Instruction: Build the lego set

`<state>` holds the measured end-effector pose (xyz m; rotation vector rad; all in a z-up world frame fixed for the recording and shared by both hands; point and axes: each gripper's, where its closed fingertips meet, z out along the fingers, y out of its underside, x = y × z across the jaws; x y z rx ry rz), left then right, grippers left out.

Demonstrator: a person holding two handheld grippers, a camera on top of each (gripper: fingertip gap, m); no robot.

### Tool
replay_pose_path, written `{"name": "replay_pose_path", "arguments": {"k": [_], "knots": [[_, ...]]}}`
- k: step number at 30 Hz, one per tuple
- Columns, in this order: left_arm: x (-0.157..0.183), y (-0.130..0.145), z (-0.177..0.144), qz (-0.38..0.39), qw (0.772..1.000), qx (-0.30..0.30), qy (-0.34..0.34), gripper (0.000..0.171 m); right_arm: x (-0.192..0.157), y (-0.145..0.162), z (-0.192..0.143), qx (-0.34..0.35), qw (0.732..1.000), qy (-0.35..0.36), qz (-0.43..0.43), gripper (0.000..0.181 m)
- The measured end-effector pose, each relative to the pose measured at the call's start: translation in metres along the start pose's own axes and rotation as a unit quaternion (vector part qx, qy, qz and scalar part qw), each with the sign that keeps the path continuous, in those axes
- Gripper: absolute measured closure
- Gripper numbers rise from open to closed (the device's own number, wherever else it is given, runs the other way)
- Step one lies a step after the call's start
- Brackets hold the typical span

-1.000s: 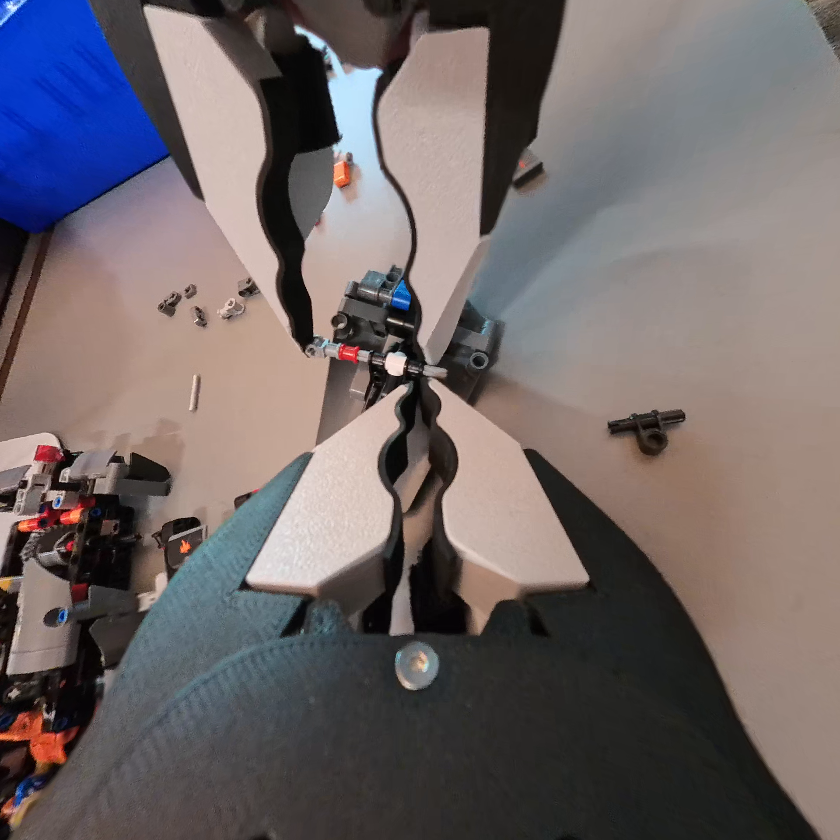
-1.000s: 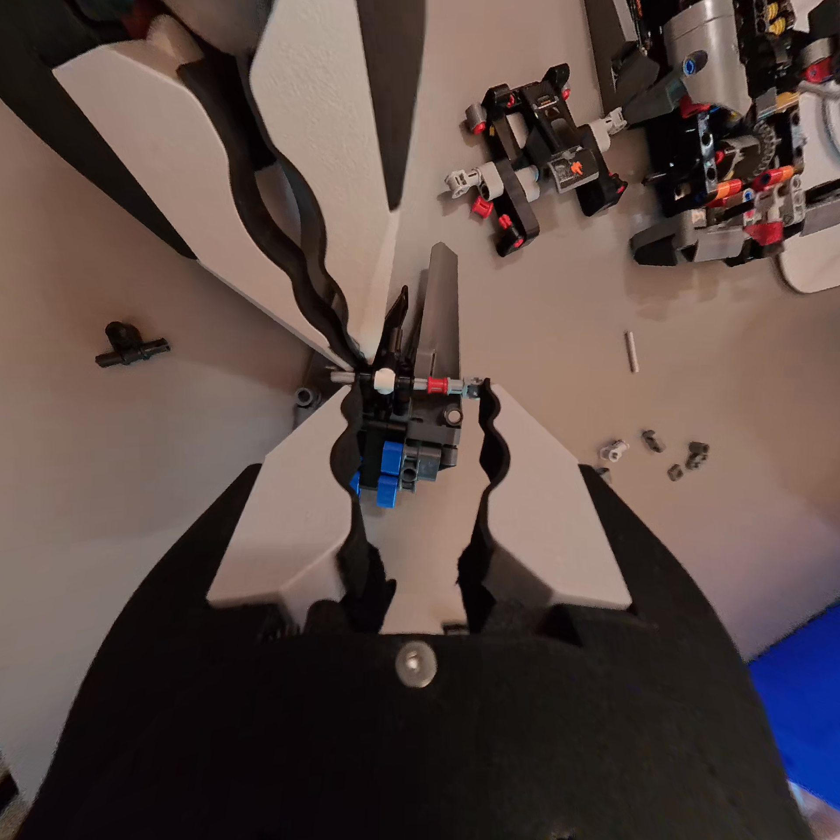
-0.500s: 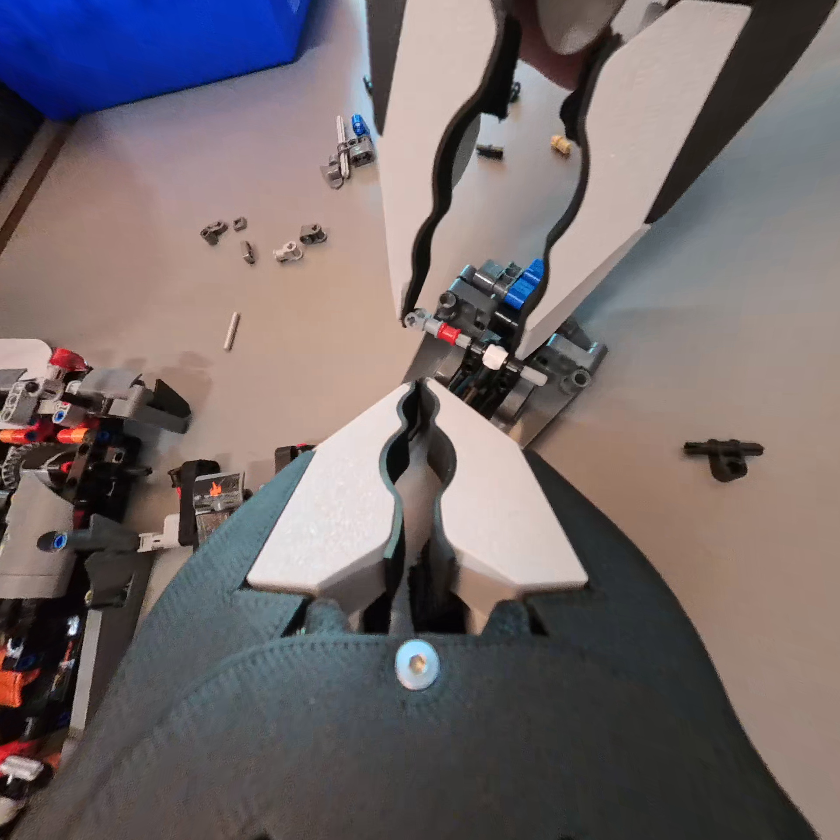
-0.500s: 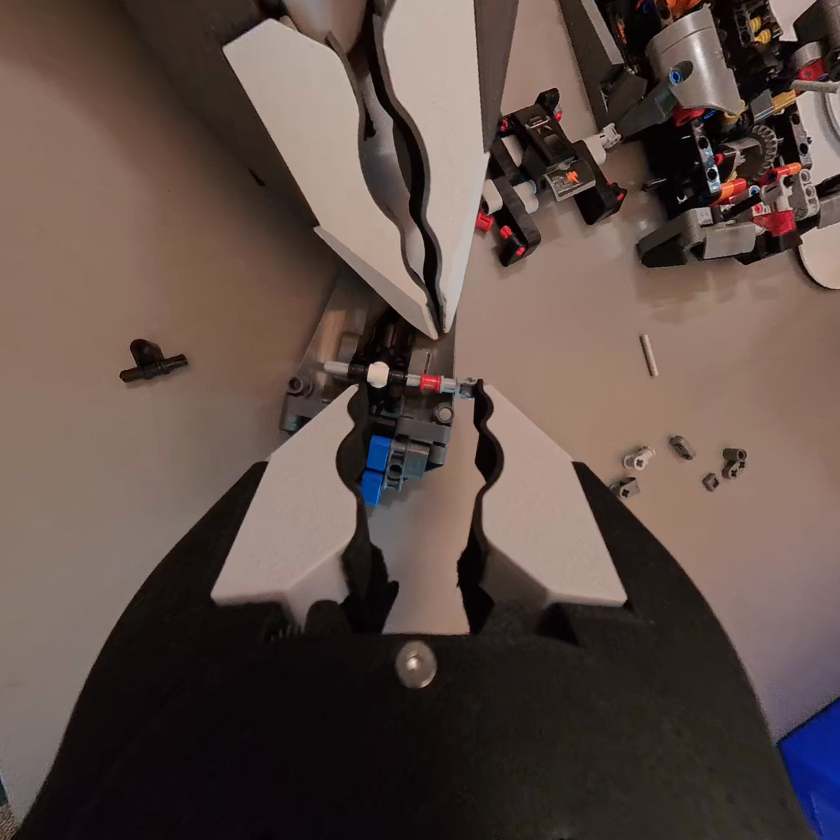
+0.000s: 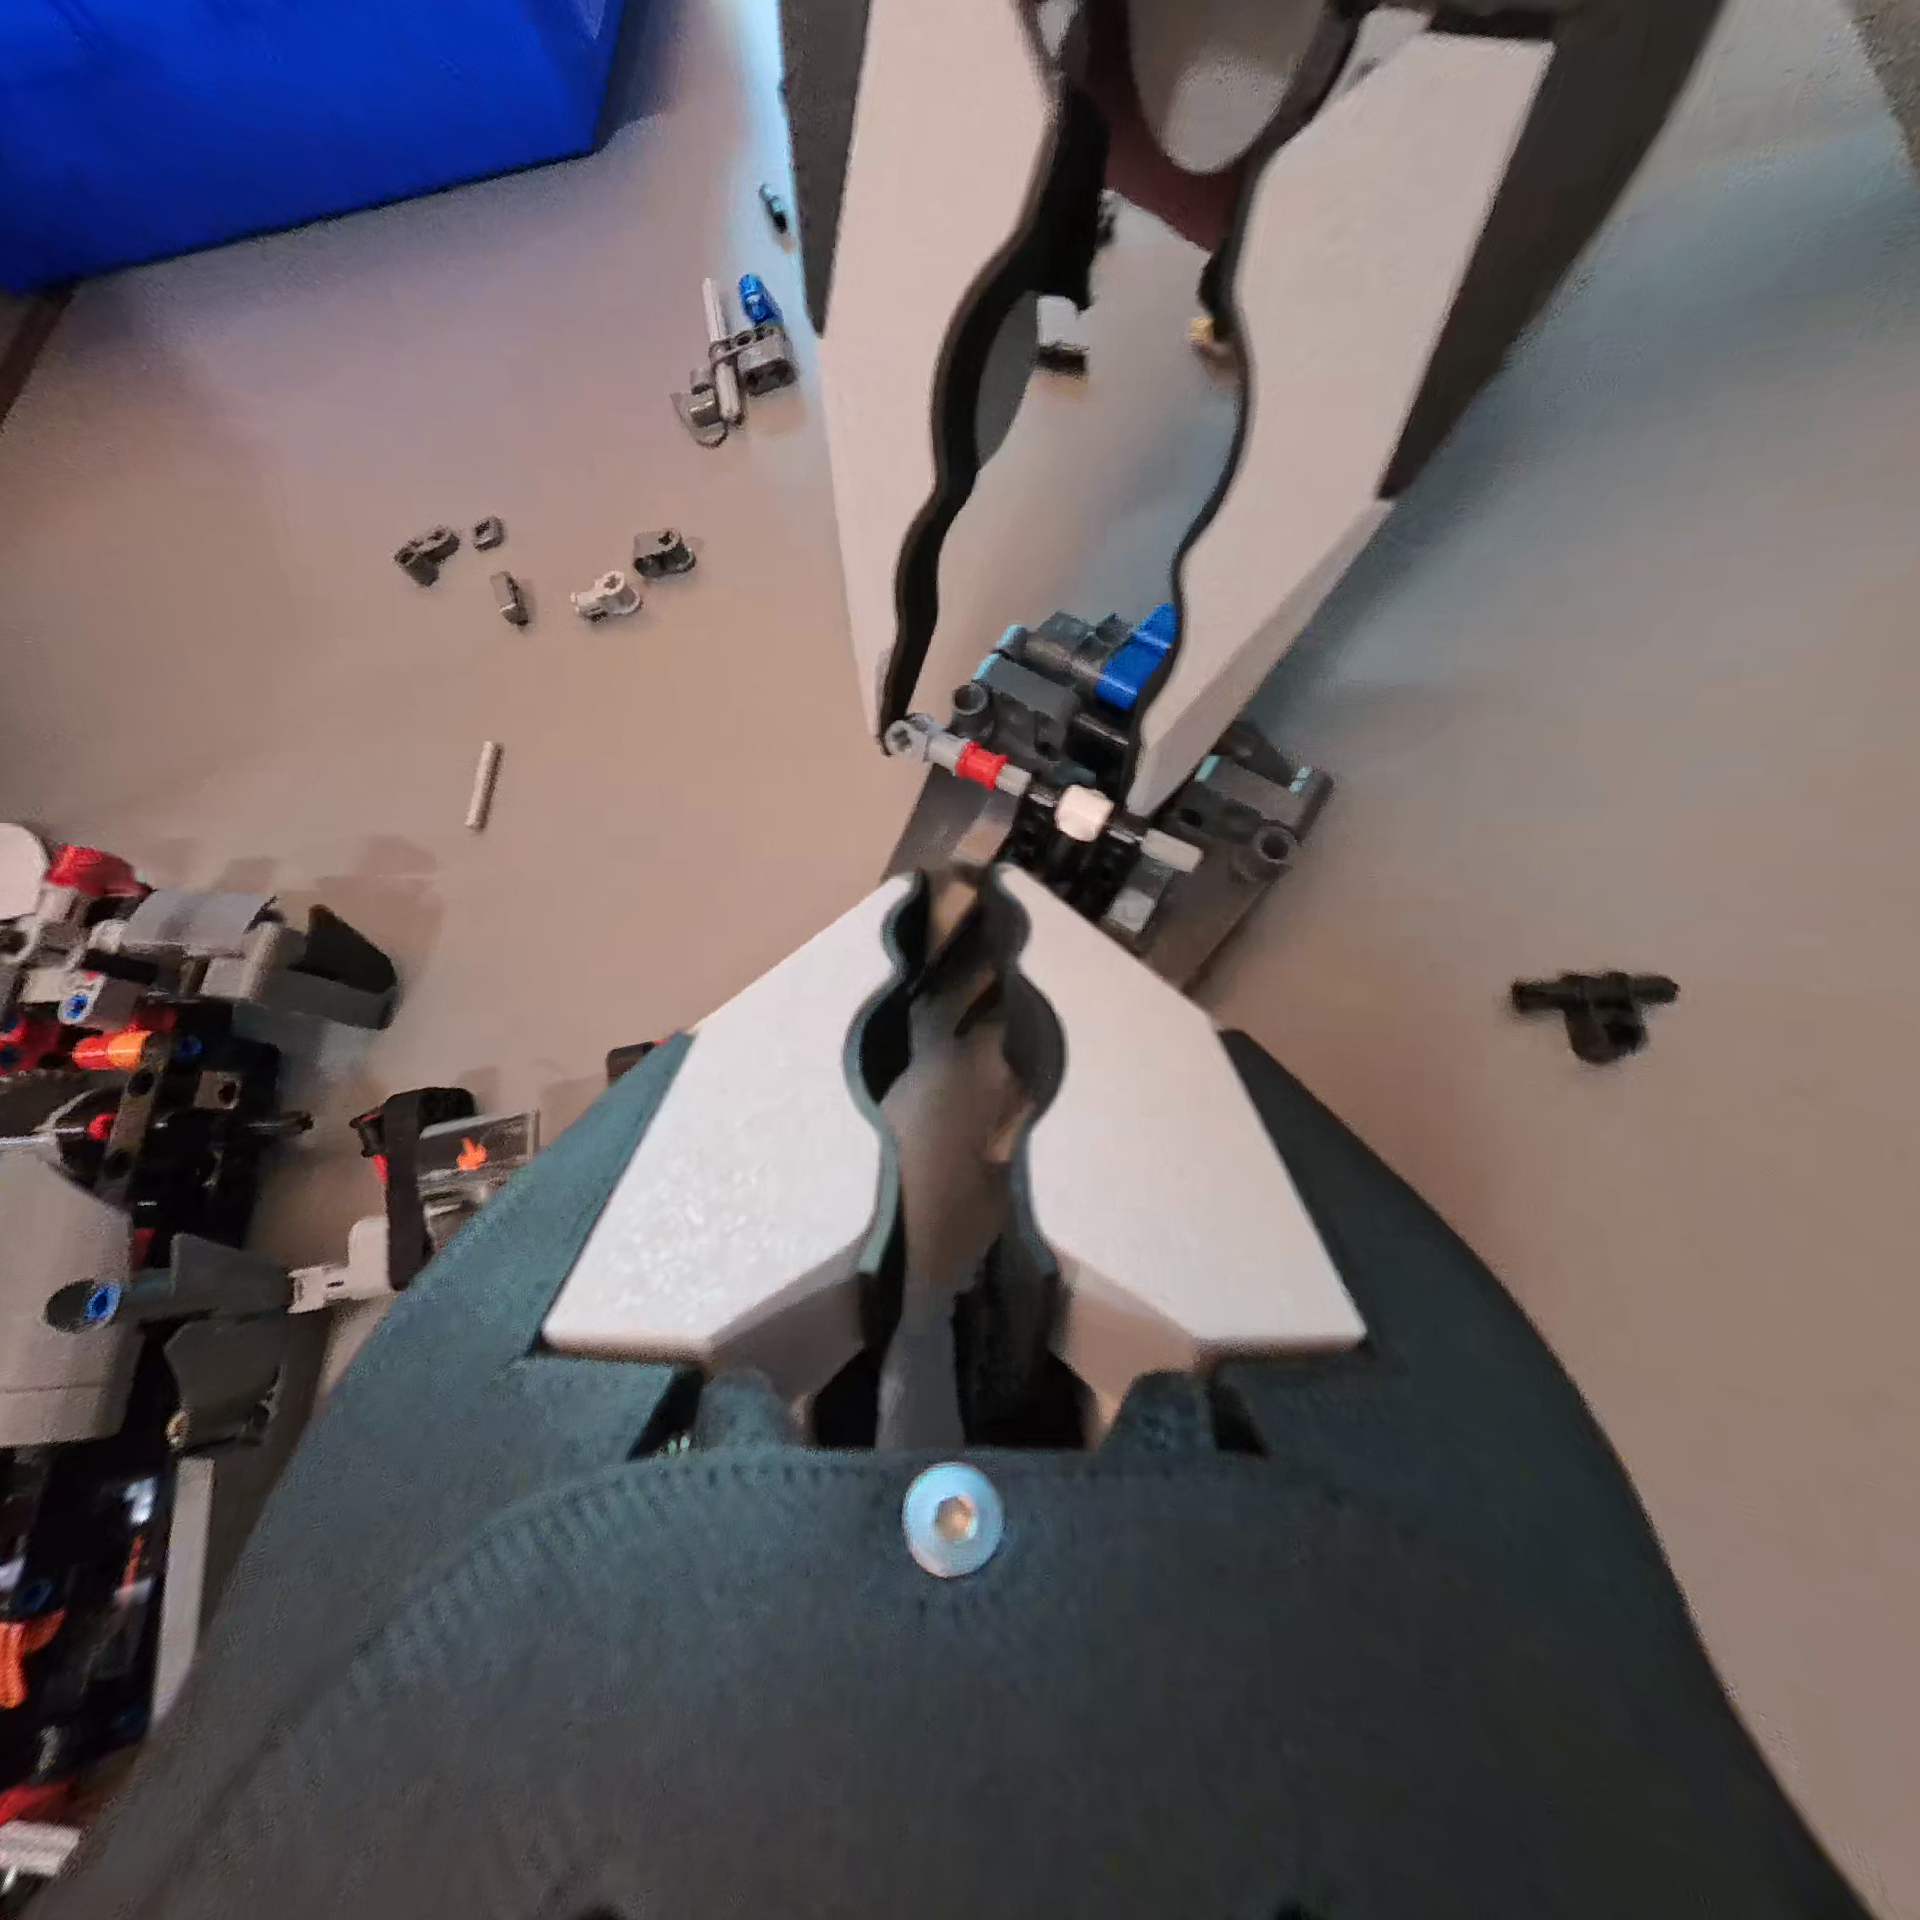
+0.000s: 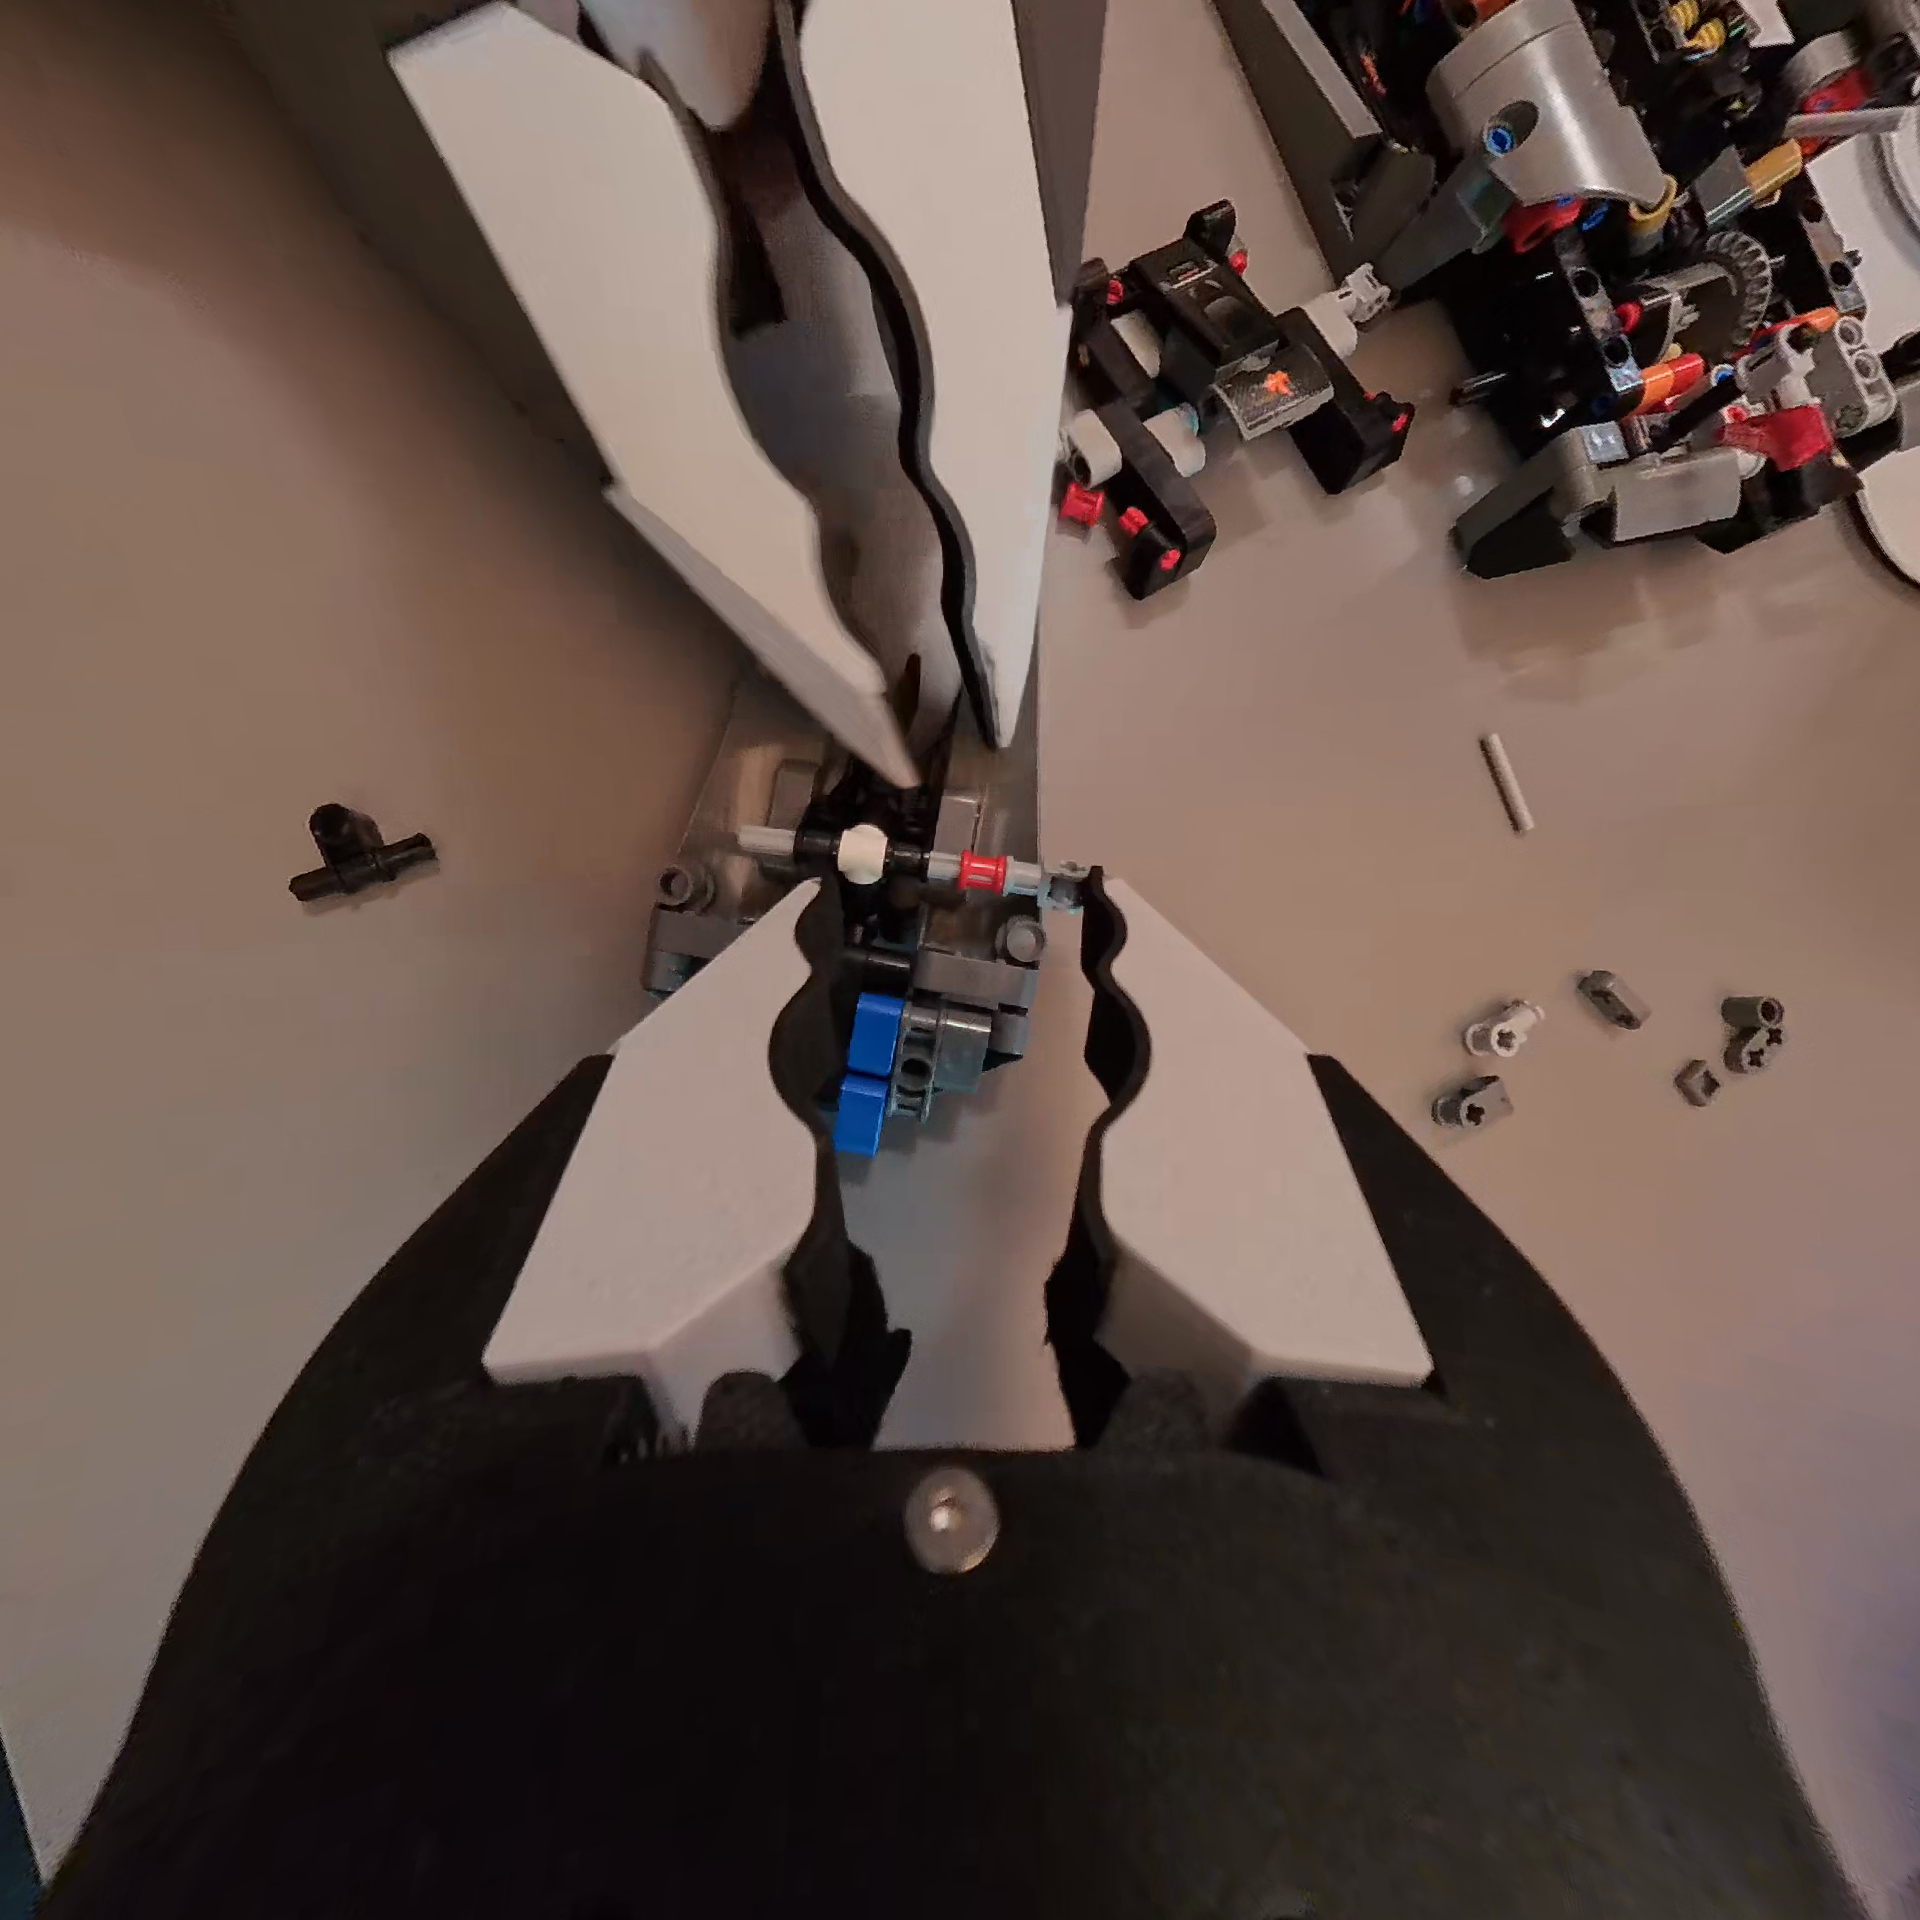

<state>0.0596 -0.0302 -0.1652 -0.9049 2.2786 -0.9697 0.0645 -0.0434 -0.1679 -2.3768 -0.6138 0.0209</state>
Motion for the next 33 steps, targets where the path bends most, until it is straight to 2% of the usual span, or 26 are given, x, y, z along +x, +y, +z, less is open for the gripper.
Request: {"name": "replay_pose_path", "arguments": {"k": [2,5,10,15,18,23,33], "knots": [[0.008,-0.002,-0.005,0.001,1.0,0.006,0.024,0.152,0.0,0.0,0.0,0.003,1.0,-0.001,0.0,0.137],[0.013,0.002,-0.003,0.021,0.999,-0.006,0.033,0.152,0.0,-0.002,0.001,0.007,1.0,-0.002,-0.002,0.137],[0.016,-0.001,-0.001,0.029,0.999,0.004,0.043,0.167,0.0,-0.002,0.002,0.007,1.0,-0.003,0.004,0.138],[0.017,-0.001,-0.002,0.034,0.998,0.009,0.043,0.166,-0.002,-0.003,0.002,0.014,1.0,-0.003,0.007,0.138],[0.018,-0.004,-0.006,0.025,0.997,0.022,0.063,0.156,-0.002,-0.003,0.002,0.016,1.0,-0.007,0.008,0.138],[0.02,-0.001,-0.004,0.035,0.997,0.01,0.066,0.166,-0.002,-0.003,0.002,0.013,1.0,-0.01,0.008,0.138],[0.021,-0.001,-0.003,0.037,0.997,0.018,0.062,0.17,-0.004,-0.004,0.003,0.006,1.0,-0.016,0.007,0.14]]}}
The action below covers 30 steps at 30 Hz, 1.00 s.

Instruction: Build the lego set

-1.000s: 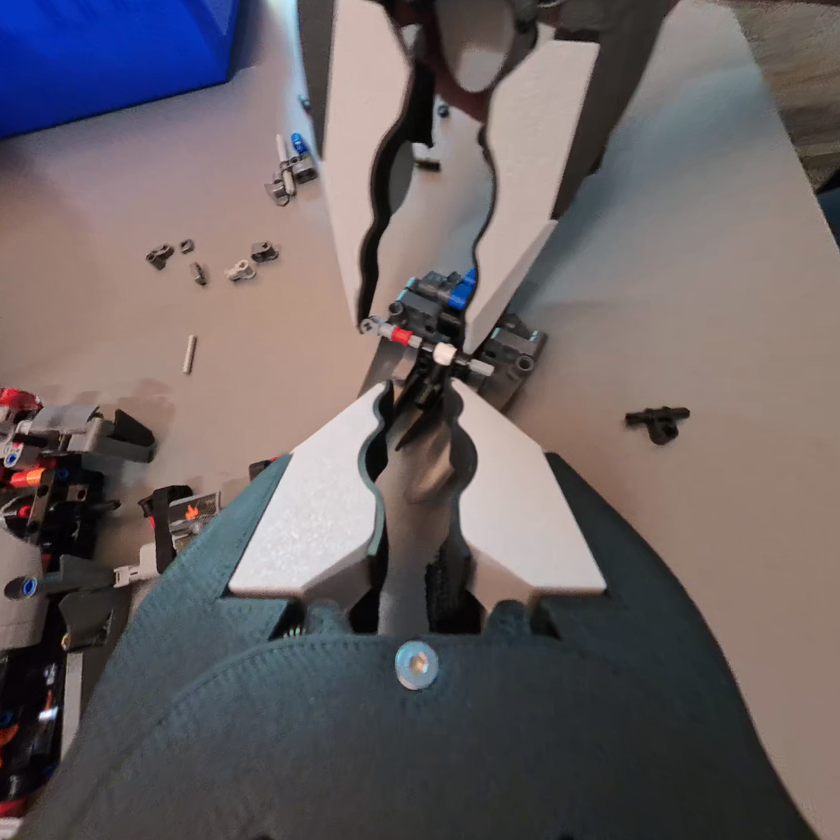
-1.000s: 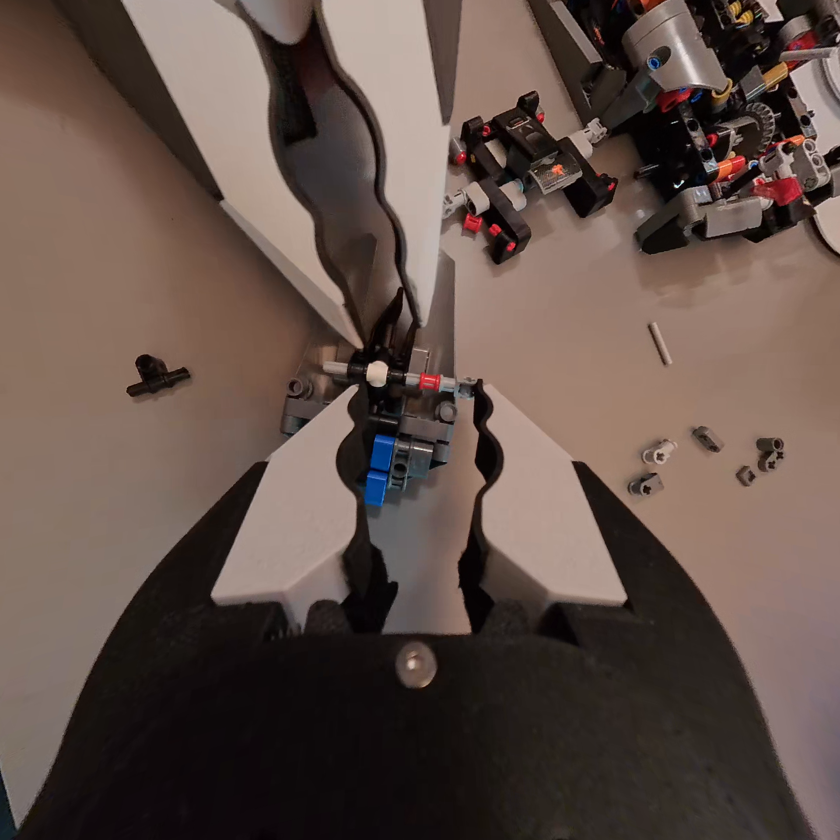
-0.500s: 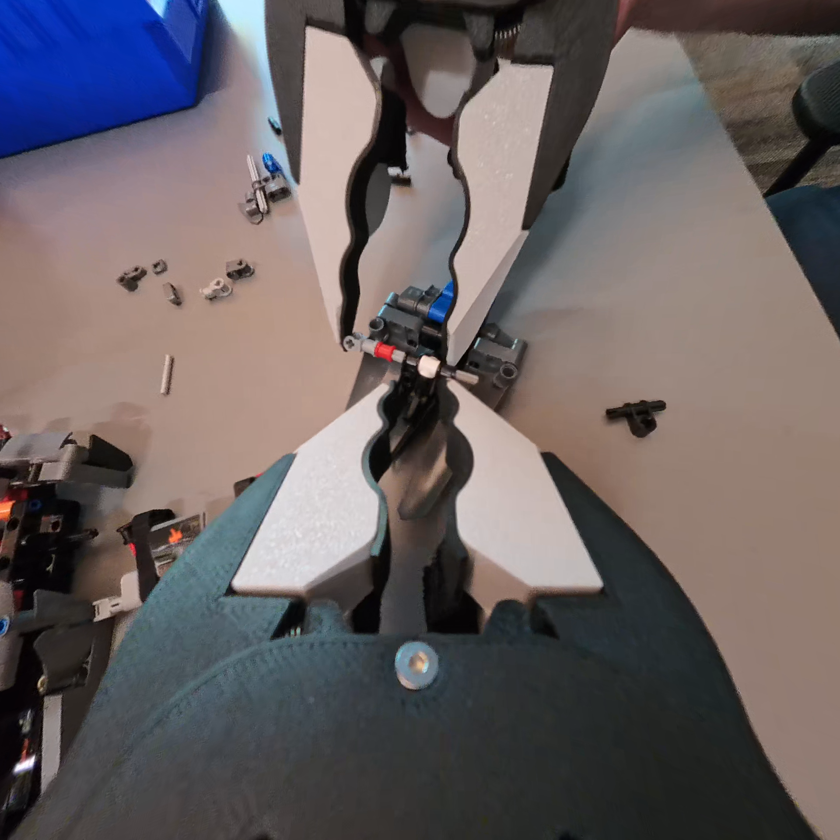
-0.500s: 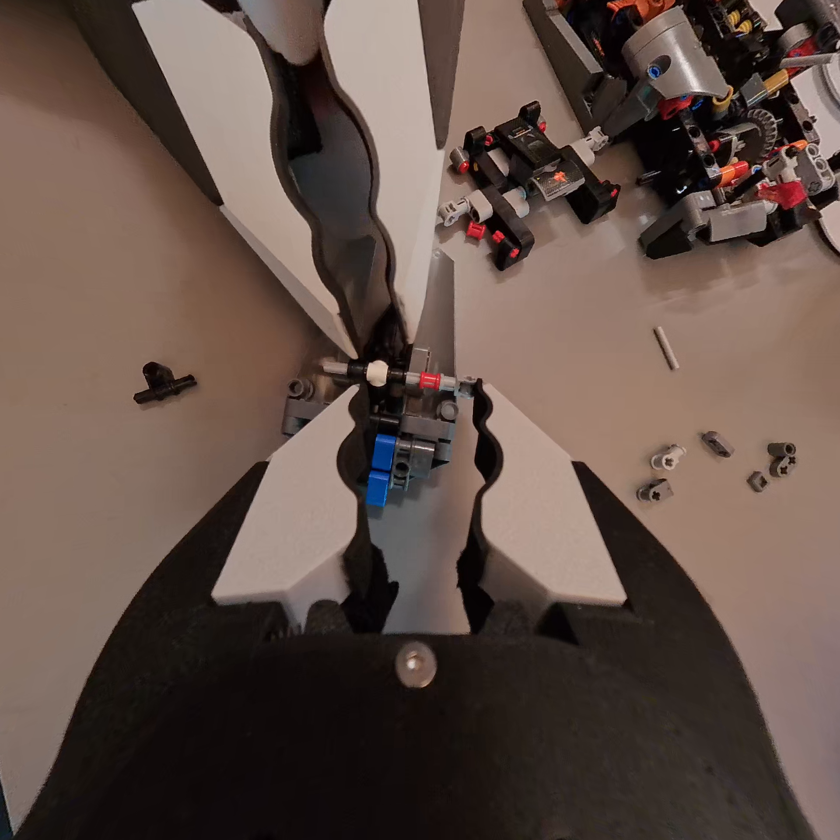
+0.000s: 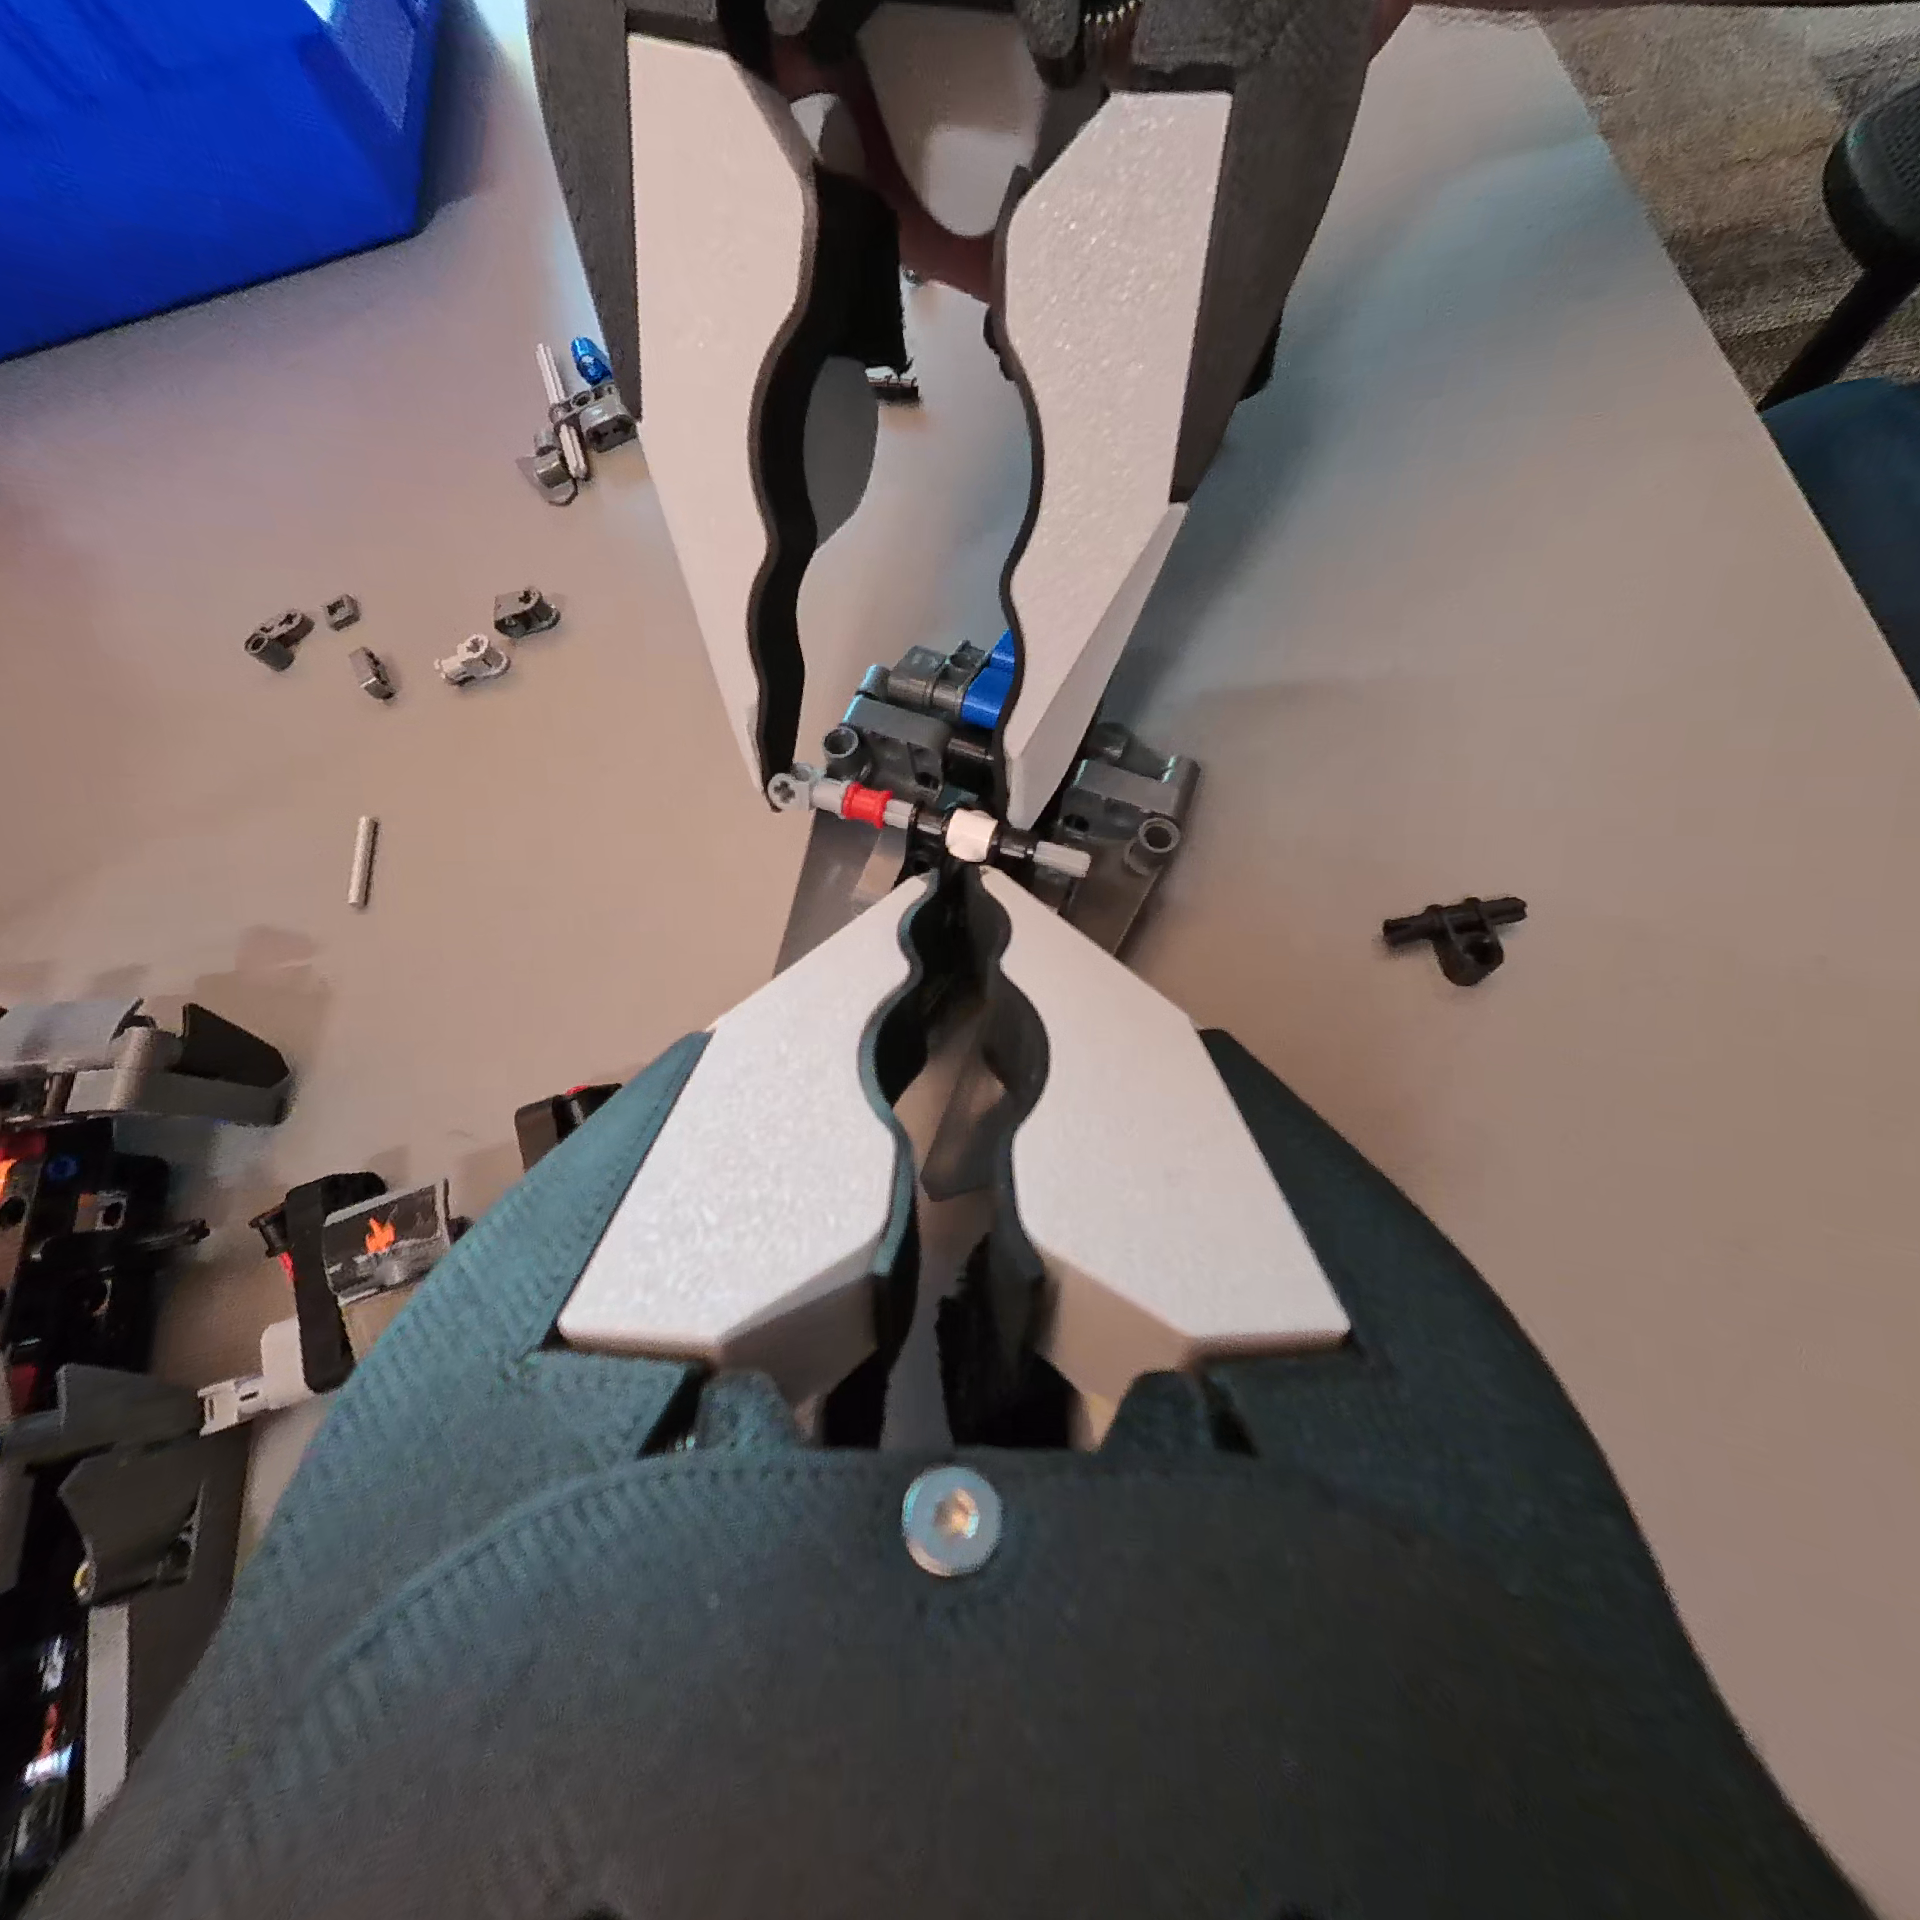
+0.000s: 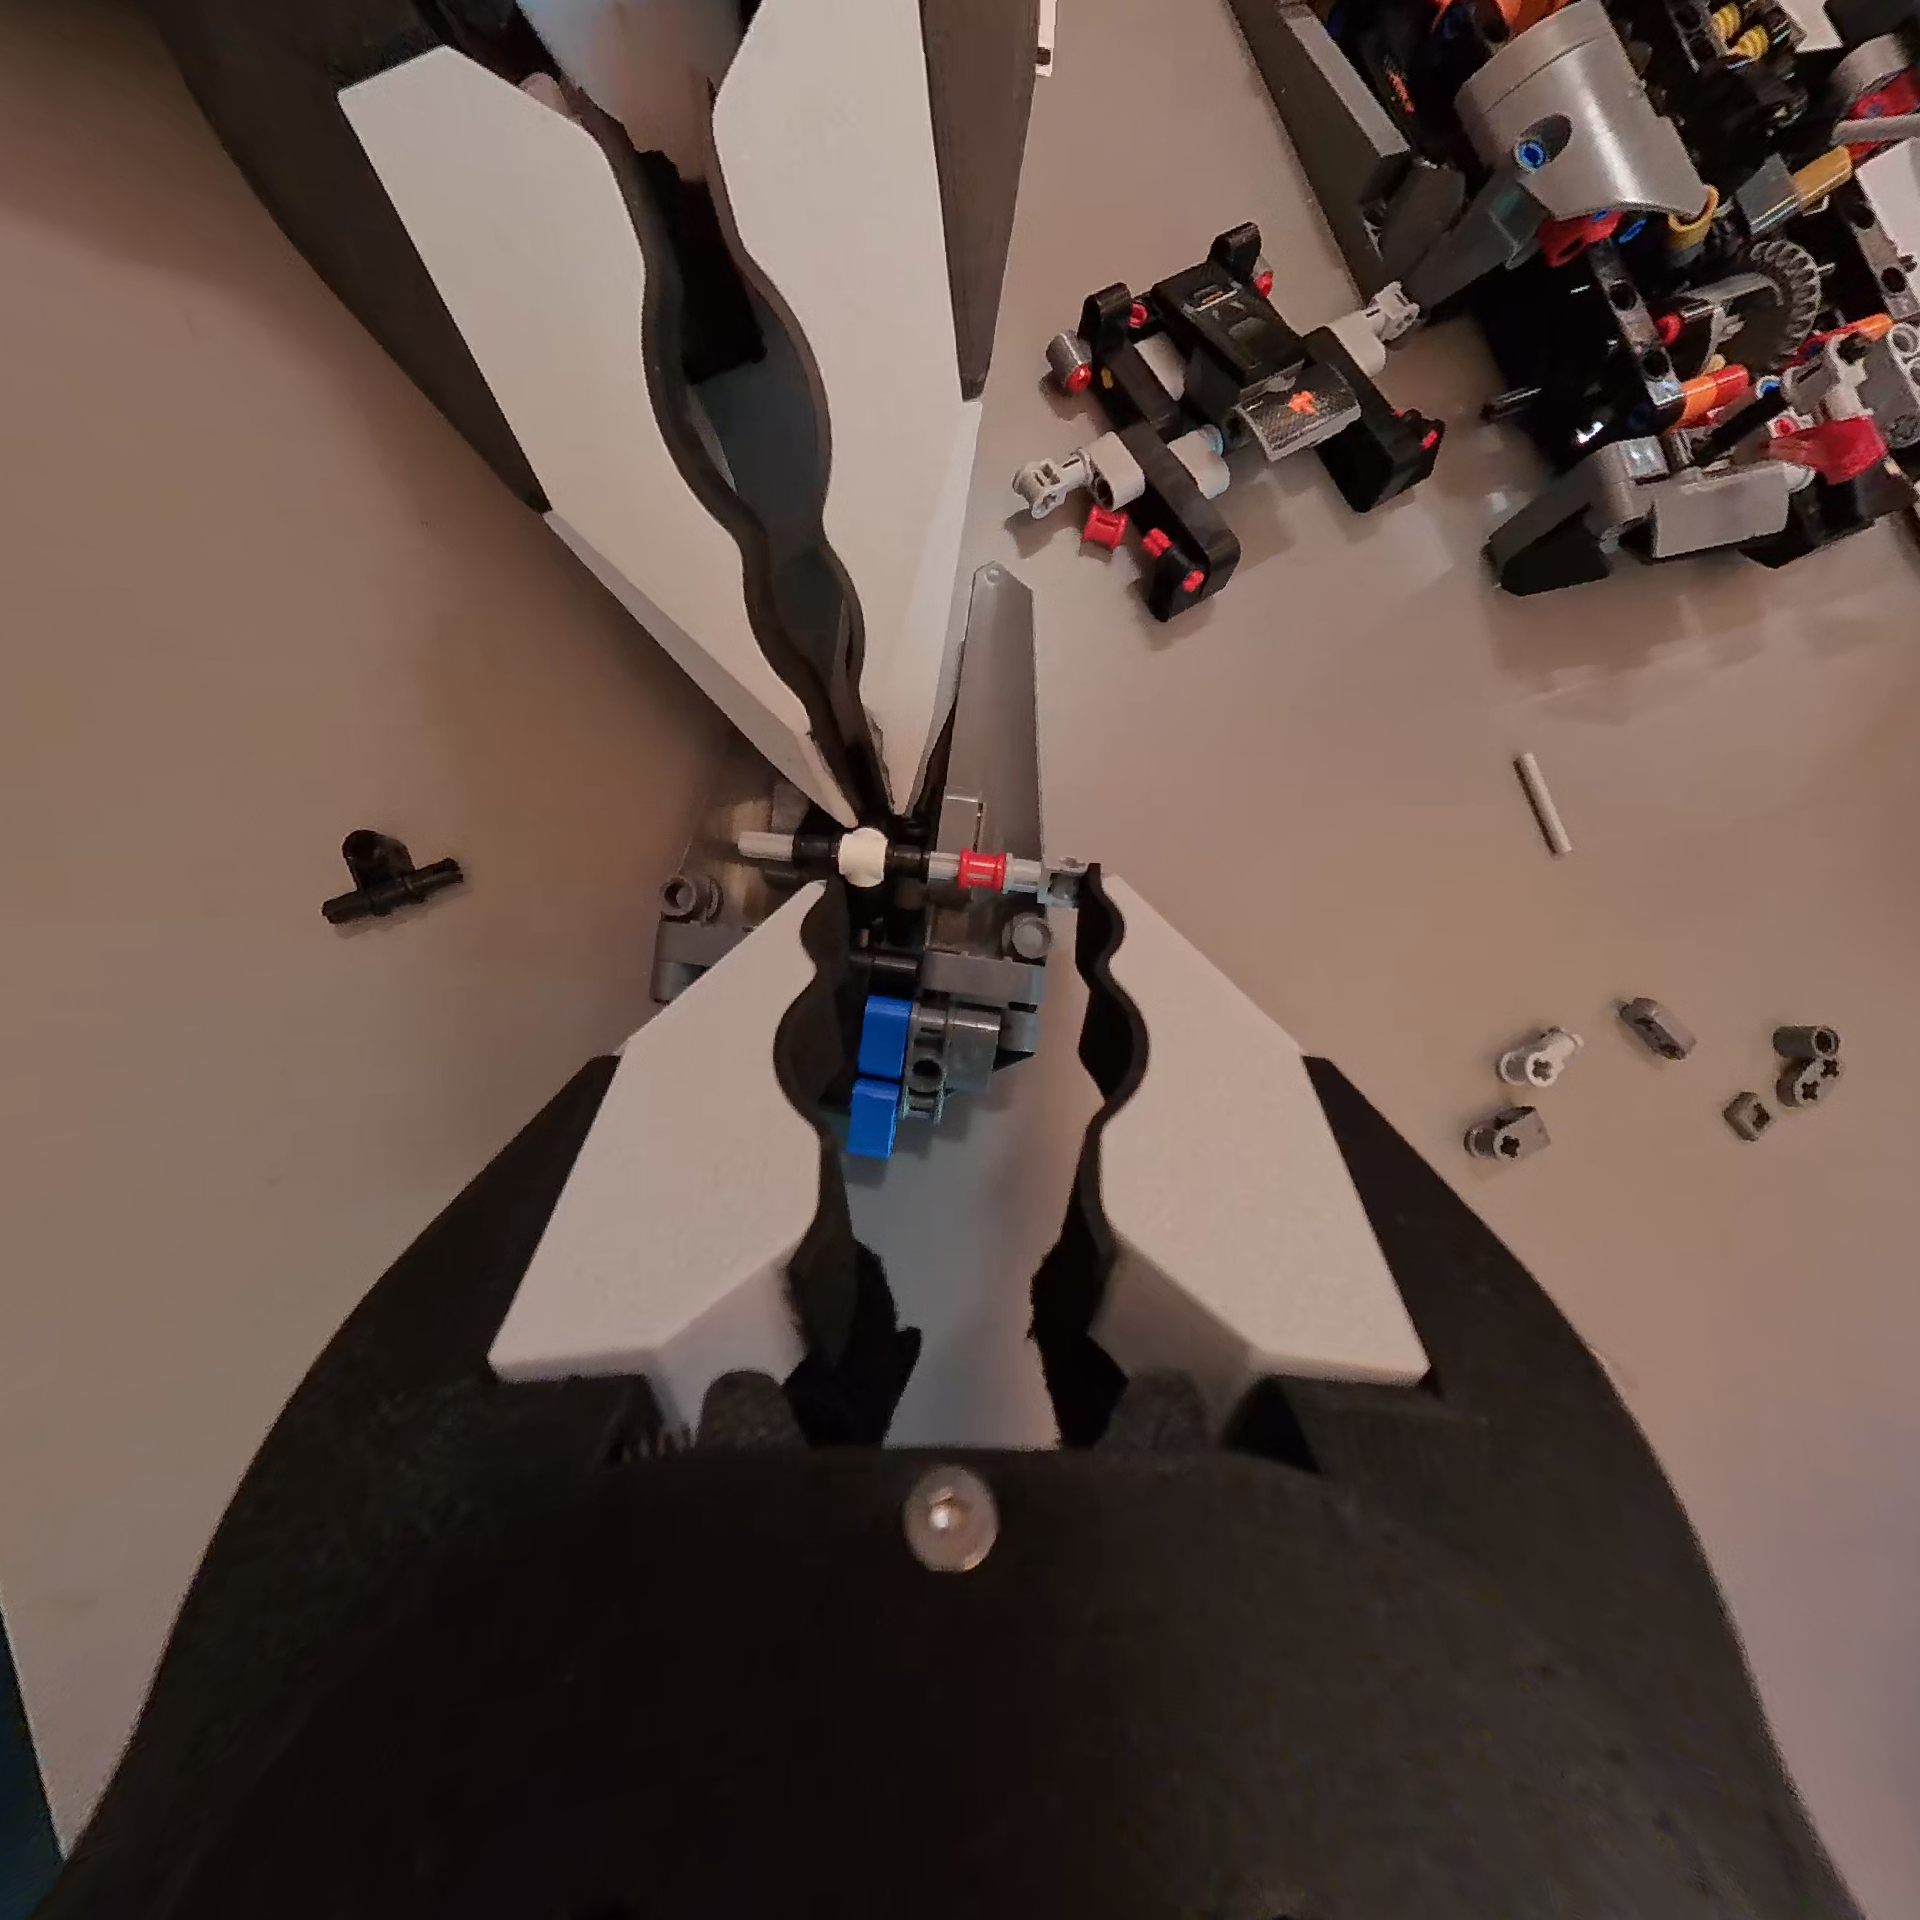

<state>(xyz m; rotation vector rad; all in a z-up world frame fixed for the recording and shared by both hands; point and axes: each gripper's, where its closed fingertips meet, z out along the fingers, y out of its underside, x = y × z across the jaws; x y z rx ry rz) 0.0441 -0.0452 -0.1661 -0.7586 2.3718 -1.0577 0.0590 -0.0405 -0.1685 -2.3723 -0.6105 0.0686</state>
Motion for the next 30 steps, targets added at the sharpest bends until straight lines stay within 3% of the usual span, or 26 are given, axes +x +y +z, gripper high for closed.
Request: {"name": "replay_pose_path", "arguments": {"k": [15,17,18,20,25,30], "knots": [[-0.002,0.001,0.0,-0.002,1.0,0.0,-0.009,0.171,0.001,-0.002,0.002,-0.009,1.0,0.007,-0.013,0.144],[-0.004,-0.002,0.0,-0.011,1.0,0.008,-0.008,0.171,0.002,-0.001,0.0,-0.005,1.0,-0.006,0.012,0.138],[-0.005,-0.004,-0.002,-0.012,1.0,0.01,-0.009,0.165,0.006,-0.003,-0.003,0.001,1.0,0.007,0.012,0.119],[-0.002,-0.01,-0.008,-0.011,1.0,0.02,-0.004,0.163,0.003,-0.004,-0.009,0.008,1.0,-0.004,0.016,0.13],[0.004,-0.005,-0.011,-0.012,1.0,0.008,0.0,0.153,-0.004,0.0,-0.006,0.005,1.0,-0.014,0.026,0.122],[0.007,0.002,-0.002,-0.002,1.0,-0.011,-0.006,0.155,-0.009,-0.003,0.003,0.006,1.0,-0.011,0.02,0.124]]}}
